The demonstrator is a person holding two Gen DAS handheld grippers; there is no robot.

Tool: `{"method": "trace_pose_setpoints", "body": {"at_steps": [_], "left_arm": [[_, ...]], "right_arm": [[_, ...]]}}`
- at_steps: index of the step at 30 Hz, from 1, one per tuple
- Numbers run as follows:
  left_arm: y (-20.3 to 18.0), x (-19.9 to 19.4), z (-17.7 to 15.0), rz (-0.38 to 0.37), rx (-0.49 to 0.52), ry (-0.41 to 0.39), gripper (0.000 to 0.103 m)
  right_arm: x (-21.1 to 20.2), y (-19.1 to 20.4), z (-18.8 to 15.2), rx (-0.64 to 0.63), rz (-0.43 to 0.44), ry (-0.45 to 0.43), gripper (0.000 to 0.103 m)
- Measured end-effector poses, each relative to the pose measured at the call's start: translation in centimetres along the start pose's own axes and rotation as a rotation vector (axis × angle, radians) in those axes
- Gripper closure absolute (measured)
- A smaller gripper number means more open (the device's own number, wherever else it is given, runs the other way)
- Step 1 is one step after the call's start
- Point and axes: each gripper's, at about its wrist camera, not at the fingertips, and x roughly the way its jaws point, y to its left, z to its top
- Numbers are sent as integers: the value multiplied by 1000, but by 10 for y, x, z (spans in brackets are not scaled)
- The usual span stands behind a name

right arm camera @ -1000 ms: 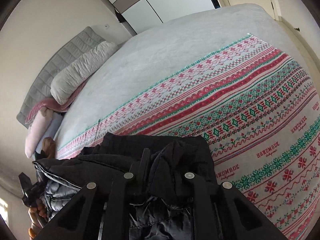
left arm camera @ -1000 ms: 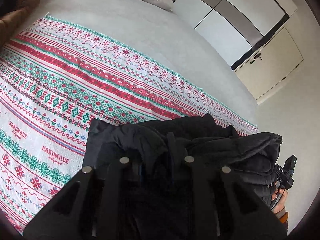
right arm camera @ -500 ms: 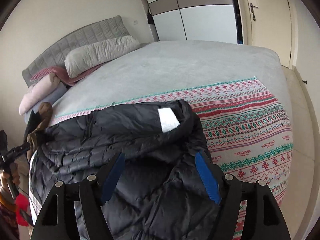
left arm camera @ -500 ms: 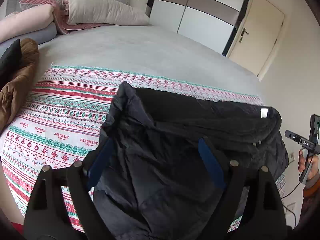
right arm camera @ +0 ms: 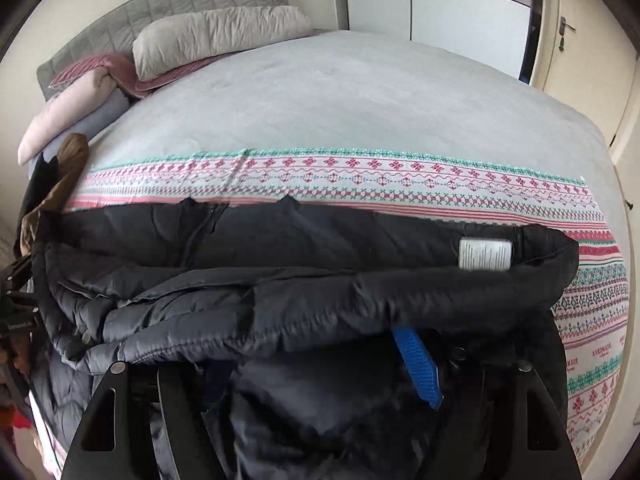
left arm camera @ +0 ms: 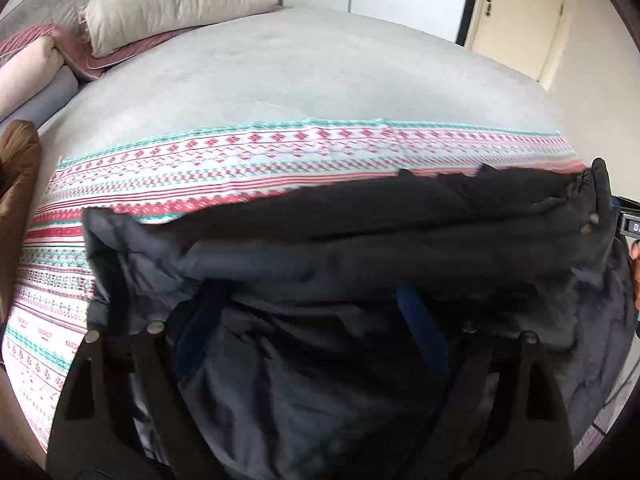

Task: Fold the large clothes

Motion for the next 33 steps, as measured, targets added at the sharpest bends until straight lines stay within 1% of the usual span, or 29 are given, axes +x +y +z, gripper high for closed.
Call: {"method": "trace_pose_setpoints", "body": {"at_steps": [1, 3, 4, 5, 6, 8, 11, 13, 14, 15, 17, 18, 20, 22, 23, 24, 26, 28, 31, 32, 33], "left_arm": [[14, 7, 4, 67, -26, 0, 15], [45, 14, 7, 200, -99, 12, 15], [59, 13, 6, 253, -138, 12, 15], [68, 8, 3, 277, -169, -1, 16], [72, 1, 0, 267, -186, -22, 16], [66, -14, -8, 207, -170, -49, 16], [30, -29, -21, 107, -90, -73, 15], [12, -29, -33, 70, -57, -73, 15], [7, -27, -40, 71, -72, -56, 15], [11, -25, -48, 69, -95, -43, 15], [24, -30, -66, 58, -145, -48, 15], [31, -35, -73, 67, -170, -55, 15], [43, -48, -85, 101, -188, -59, 15], [48, -64, -95, 143, -201, -67, 15], [46, -72, -100, 147, -207, -71, 15], [44, -80, -105, 137, -216, -72, 15], [33, -100, -115, 109, -231, -71, 15], [19, -117, -125, 91, -236, -69, 15], [-4, -139, -141, 76, -226, -62, 14], [-12, -145, -146, 74, -224, -56, 11], [-19, -150, -151, 73, -221, -46, 6]], "right_arm": [[4, -7, 7, 29, -38, -12, 29], [5, -25, 16, 89, -153, -41, 29], [2, -34, 16, 112, -184, -54, 29], [-3, -40, 14, 132, -191, -68, 29], [-8, -40, 11, 142, -170, -85, 29], [-20, -28, 1, 115, -106, -105, 29], [-28, 20, -11, -1, -42, -115, 29], [-27, 52, -21, -89, 11, -108, 29], [-25, 64, -29, -130, 10, -102, 29], [-21, 69, -36, -159, -8, -94, 29], [-15, 63, -47, -159, -42, -70, 29], [-14, 51, -51, -125, -53, -66, 29], [-21, 19, -60, -32, -83, -70, 29], [-36, -4, -69, 47, -143, -89, 29], [-46, -9, -75, 71, -159, -99, 29], [-56, -11, -80, 80, -150, -110, 29], [-78, -9, -92, 79, -131, -130, 29], [-98, 0, -106, 70, -136, -152, 29], [-125, 27, -123, 41, -146, -176, 28], [-132, 35, -131, 30, -142, -184, 26], [-141, 40, -138, 22, -139, -191, 25]]}}
